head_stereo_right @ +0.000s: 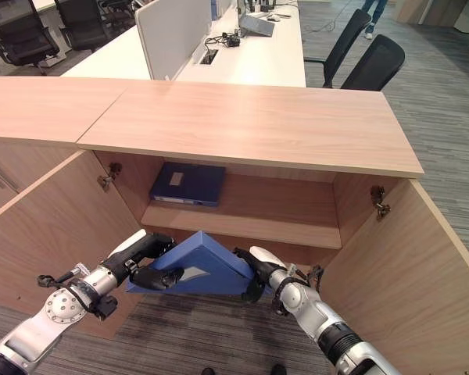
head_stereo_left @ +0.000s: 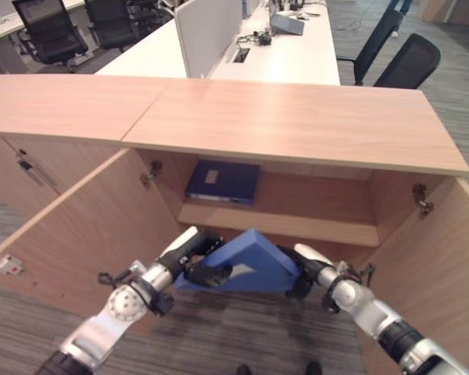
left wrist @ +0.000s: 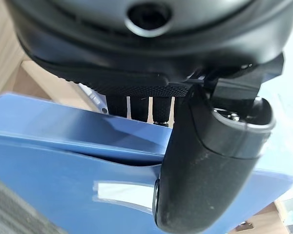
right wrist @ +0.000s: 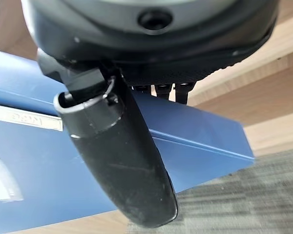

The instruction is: Put the empty folder in the office cabinet

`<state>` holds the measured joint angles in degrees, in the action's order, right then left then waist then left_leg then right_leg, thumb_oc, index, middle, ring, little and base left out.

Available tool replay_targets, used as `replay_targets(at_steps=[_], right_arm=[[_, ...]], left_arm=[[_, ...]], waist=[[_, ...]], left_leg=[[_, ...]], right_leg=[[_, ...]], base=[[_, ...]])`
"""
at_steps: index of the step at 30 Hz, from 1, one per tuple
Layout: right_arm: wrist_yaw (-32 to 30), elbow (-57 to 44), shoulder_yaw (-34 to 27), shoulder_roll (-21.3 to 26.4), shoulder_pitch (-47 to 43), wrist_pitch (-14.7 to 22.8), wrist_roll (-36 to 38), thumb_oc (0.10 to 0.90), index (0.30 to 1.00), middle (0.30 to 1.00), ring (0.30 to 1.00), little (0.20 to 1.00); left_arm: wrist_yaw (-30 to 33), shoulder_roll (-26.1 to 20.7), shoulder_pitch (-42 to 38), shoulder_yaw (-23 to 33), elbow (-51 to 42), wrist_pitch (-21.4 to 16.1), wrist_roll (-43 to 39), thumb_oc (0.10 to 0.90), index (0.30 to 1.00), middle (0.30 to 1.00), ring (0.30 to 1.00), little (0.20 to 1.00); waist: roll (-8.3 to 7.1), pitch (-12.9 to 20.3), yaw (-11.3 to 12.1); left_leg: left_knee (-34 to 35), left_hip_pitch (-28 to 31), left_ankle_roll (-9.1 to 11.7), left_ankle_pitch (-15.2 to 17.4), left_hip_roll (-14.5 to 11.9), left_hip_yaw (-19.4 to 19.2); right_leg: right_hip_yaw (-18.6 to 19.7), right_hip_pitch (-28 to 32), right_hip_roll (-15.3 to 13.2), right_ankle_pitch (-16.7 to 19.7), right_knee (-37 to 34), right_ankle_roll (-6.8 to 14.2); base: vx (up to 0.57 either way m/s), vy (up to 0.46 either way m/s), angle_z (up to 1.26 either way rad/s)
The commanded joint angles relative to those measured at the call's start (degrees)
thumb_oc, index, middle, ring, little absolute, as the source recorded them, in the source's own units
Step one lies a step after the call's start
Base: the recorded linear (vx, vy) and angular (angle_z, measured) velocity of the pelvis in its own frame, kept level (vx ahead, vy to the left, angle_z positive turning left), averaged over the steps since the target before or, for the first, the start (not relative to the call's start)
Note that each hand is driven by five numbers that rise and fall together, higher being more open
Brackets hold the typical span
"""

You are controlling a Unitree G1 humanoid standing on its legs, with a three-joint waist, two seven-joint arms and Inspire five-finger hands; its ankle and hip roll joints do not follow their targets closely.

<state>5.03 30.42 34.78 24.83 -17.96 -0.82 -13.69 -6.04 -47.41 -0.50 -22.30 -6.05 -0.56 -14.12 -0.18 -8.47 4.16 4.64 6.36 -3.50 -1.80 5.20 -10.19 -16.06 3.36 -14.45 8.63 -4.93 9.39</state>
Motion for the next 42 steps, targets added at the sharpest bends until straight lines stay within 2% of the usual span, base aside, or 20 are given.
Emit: replay_targets(at_steps=[1,6,9,13,15,16,18,19,20,22,23,25,28,34,37,39,40,42], right_arm=[[0.4,0.7,4.6,-9.8,-7.3,4.5,6.6,0.4,0.3,0.3,0.3,0.3],[2.6,1.6,4.5,-11.1,-4.2,3.9,9.9,0.4,0.3,0.3,0.3,0.3],[3.5,3.0,2.9,-12.1,-1.5,3.5,15.1,0.4,0.3,0.3,0.3,0.3],[3.8,6.3,-2.1,-15.6,3.6,2.5,30.4,0.4,0.3,0.3,0.3,0.3],[4.2,6.8,-2.7,-16.1,4.4,2.1,32.6,0.4,0.3,0.3,0.3,0.3],[4.8,7.7,-3.9,-17.3,6.1,1.5,39.1,0.4,0.3,0.3,0.3,0.3],[5.5,8.4,-5.0,-18.6,7.4,0.7,46.0,0.4,0.3,0.3,0.3,0.3],[5.9,9.3,-6.2,-19.5,8.5,0.4,51.5,0.4,0.3,0.3,0.3,0.3],[6.1,9.6,-7.0,-20.0,9.2,-0.1,54.1,0.4,0.3,0.3,0.3,0.3],[6.2,11.4,-10.1,-20.7,11.5,-1.0,61.0,0.4,0.3,0.3,0.3,0.3],[6.1,11.9,-11.0,-20.7,12.2,-1.1,61.8,0.4,0.3,0.3,0.3,0.3],[5.0,12.3,-15.6,-19.6,15.9,-1.9,62.9,0.4,0.3,0.3,0.3,0.3],[4.5,11.4,-20.1,-18.7,19.0,-1.7,63.6,0.4,0.3,0.3,0.3,0.3],[3.5,10.6,-23.2,-17.8,21.2,-2.0,62.4,0.4,0.3,0.3,0.3,0.3],[2.6,10.5,-23.9,-17.8,21.0,-2.2,62.1,0.4,0.3,0.3,0.3,0.3],[2.3,10.2,-23.7,-18.2,20.6,-1.9,62.8,0.4,0.3,0.3,0.3,0.3],[2.3,9.8,-23.5,-18.5,20.3,-1.6,63.4,0.4,0.3,0.3,0.3,0.3],[2.0,9.1,-23.0,-18.8,19.4,-1.1,64.8,0.4,0.3,0.3,0.3,0.3]], left_arm=[[-3.3,8.3,-12.1,-4.3,-14.3,-11.3,-14.6,0.4,0.3,0.3,0.3,0.3],[-4.0,8.7,-11.8,-4.0,-14.4,-10.9,-13.9,0.4,0.3,0.3,0.3,0.3],[-4.7,8.8,-11.6,-4.4,-13.4,-10.7,-12.8,0.4,0.3,0.3,0.3,0.3],[-5.3,10.2,-9.0,-3.9,-10.2,-9.2,-14.8,0.4,0.3,0.3,0.3,0.3],[-5.5,10.6,-8.6,-3.9,-9.6,-8.9,-15.0,0.4,0.3,0.3,0.3,0.3],[-5.5,11.9,-7.5,-3.9,-8.0,-8.4,-15.7,0.4,0.3,0.3,0.3,0.3],[-5.6,13.0,-6.8,-3.8,-6.4,-7.8,-16.1,0.4,0.3,0.3,0.3,0.3],[-5.6,14.1,-5.6,-3.3,-4.7,-7.4,-16.8,0.54,0.509,0.509,0.509,0.509],[-5.4,14.6,-4.8,-2.9,-3.8,-7.1,-17.0,0.8,0.9,0.9,0.9,0.9],[-5.5,17.3,-0.9,-1.2,0.0,-5.4,-21.2,0.8,0.9,0.9,0.9,0.9],[-5.3,18.1,0.3,-0.5,1.4,-5.0,-22.6,0.8,0.9,0.9,0.9,0.9],[-1.5,23.0,5.4,5.2,9.0,-3.4,-27.6,0.8,0.9,0.9,0.9,0.9],[3.8,27.6,9.3,12.2,15.7,-3.2,-26.9,0.8,0.9,0.9,0.9,0.9],[8.1,31.1,12.4,17.4,22.9,-2.0,-24.2,0.8,0.9,0.9,0.9,0.9],[9.9,33.4,13.5,18.5,26.0,-0.9,-27.2,0.8,0.9,0.9,0.9,0.9],[10.1,34.6,13.5,18.9,27.3,-1.1,-29.9,0.8,0.9,0.9,0.9,0.9],[10.5,35.2,12.9,18.7,29.2,-1.4,-31.1,0.8,0.9,0.9,0.9,0.9],[10.9,36.1,11.7,18.1,32.1,-1.7,-32.2,0.8,0.9,0.9,0.9,0.9]], waist=[[-2.41,3.2,0.6],[-2.49,3.1,0.5],[-2.53,3.3,0.3],[-2.45,3.0,-0.1],[-2.46,3.1,-0.2],[-2.47,2.9,-0.3],[-2.47,2.8,-0.2],[-2.48,2.7,-0.1],[-2.52,2.7,0.0],[-2.43,2.4,-0.2],[-2.43,2.3,-0.2],[-2.48,2.2,-0.5],[-2.66,2.1,-0.8],[-2.44,2.0,-1.0],[-1.82,1.1,-1.0],[-1.81,0.5,-0.6],[-2.04,0.0,-0.5],[-1.96,-0.6,-0.5]], left_leg=[[0.4,0.4,0.6,8.2,1.8,4.8],[0.4,0.4,0.6,8.2,1.8,4.8],[0.4,0.4,0.6,8.3,1.8,4.7],[0.4,0.8,0.6,8.3,1.9,4.5],[0.4,0.6,0.7,8.3,1.9,4.4],[0.4,0.7,0.7,8.3,1.9,4.4],[0.4,0.6,0.8,8.3,2.0,4.5],[0.4,0.6,0.9,8.2,2.1,4.5],[0.4,0.3,0.9,8.1,2.1,4.4],[0.4,0.5,1.0,8.1,2.2,4.4],[0.4,0.5,1.0,8.1,2.2,4.4],[0.4,0.3,0.9,8.0,2.3,4.5],[0.4,0.0,0.7,8.1,2.5,4.8],[0.4,-0.2,0.1,8.1,2.9,5.1],[0.4,0.8,-0.6,9.1,3.5,6.1],[0.4,1.1,-0.7,9.2,3.3,5.8],[0.4,1.2,-0.4,9.1,2.6,5.5],[0.4,0.8,0.1,8.7,0.9,4.9]], right_leg=[[-1.7,-0.6,-5.3,-1.7,5.9,3.7],[-1.7,-0.7,-5.3,-1.7,6.0,3.7],[-1.8,-0.7,-5.4,-1.6,6.0,3.8],[-1.7,-0.5,-5.5,-1.5,6.1,3.9],[-1.6,-0.7,-5.5,-1.3,6.0,3.8],[-1.5,-0.7,-5.5,-1.3,6.2,3.9],[-1.5,-0.7,-5.4,-1.2,6.2,3.9],[-1.4,-0.8,-5.4,-1.0,6.3,3.9],[-1.4,-0.9,-5.3,-0.8,6.2,3.8],[-1.5,-0.9,-5.3,-0.7,6.4,3.9],[-1.5,-0.9,-5.3,-0.6,6.4,3.9],[-1.3,-1.0,-5.2,-0.5,6.5,3.8],[-1.2,-1.4,-5.2,-0.7,7.0,3.8],[-0.5,-2.7,-6.0,-1.4,9.9,3.7],[1.2,-4.8,-7.6,-2.2,16.9,4.1],[0.8,-6.6,-7.8,-2.0,21.1,3.9],[0.6,-7.8,-7.0,-2.3,22.5,3.3],[-0.2,-9.8,-4.4,-3.1,21.1,2.6]], base=[[0.0,0.0,0.0],[0.0,0.0,0.0],[0.0,0.0,0.0],[0.0,0.0,0.0],[0.0,0.006,-0.02],[0.0,0.012,-0.05],[0.0,0.016,-0.06],[0.0,0.0,0.0],[0.0,0.0,0.0],[0.0,0.0,0.0],[0.0,0.03,0.03],[0.0,0.035,0.04],[0.0,0.038,-0.04],[0.01,0.054,-0.02],[0.05,0.093,0.06],[0.02,0.029,-0.01],[0.02,-0.054,-0.19],[0.0,-0.107,-0.3]])
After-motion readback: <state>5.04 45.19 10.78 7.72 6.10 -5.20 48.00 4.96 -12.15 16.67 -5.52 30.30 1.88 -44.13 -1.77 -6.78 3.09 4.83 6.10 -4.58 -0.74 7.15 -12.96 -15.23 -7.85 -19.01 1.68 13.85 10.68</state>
